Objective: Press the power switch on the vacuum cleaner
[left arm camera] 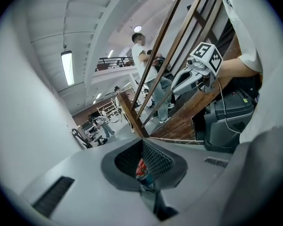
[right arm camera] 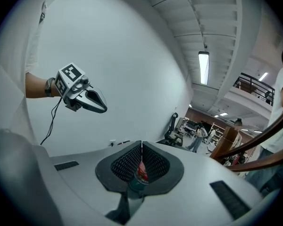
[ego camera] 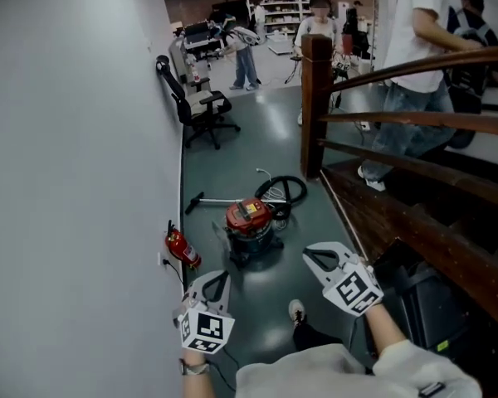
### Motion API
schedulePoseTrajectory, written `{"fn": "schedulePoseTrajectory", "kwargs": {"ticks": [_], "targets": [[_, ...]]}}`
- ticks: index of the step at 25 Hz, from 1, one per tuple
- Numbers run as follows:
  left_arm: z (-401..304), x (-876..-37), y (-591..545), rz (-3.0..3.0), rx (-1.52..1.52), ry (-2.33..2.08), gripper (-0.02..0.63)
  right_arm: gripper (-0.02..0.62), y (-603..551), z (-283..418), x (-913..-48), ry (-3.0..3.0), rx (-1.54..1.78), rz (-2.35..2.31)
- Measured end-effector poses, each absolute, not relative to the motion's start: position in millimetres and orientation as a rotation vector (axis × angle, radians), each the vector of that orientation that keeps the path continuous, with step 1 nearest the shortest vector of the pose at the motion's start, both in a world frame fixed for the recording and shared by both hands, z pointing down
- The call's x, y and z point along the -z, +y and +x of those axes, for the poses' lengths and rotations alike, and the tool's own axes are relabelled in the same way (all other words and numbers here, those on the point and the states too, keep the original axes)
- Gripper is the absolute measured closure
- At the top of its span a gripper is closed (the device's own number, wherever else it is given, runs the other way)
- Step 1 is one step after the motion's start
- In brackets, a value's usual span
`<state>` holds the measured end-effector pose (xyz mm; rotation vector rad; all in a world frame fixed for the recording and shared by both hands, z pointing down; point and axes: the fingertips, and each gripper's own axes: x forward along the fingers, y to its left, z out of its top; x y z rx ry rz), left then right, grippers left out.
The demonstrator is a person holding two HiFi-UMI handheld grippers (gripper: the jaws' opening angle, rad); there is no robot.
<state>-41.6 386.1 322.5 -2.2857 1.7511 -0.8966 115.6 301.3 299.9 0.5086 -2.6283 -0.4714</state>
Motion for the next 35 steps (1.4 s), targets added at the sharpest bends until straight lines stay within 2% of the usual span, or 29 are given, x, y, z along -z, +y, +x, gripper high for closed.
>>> {"fn": "schedulePoseTrajectory", "kwargs": {"ticks": [21,35], "targets": [[-81,-308,188,-2.271,0.94,1.766,0.604,0.566,104,70,-286,-2.604,0.487,0.465],[-76,-305,99,-2.245,0.934,1.815,0.604,0.566,19,77,-289,-2.6,0.489,0.403]]}}
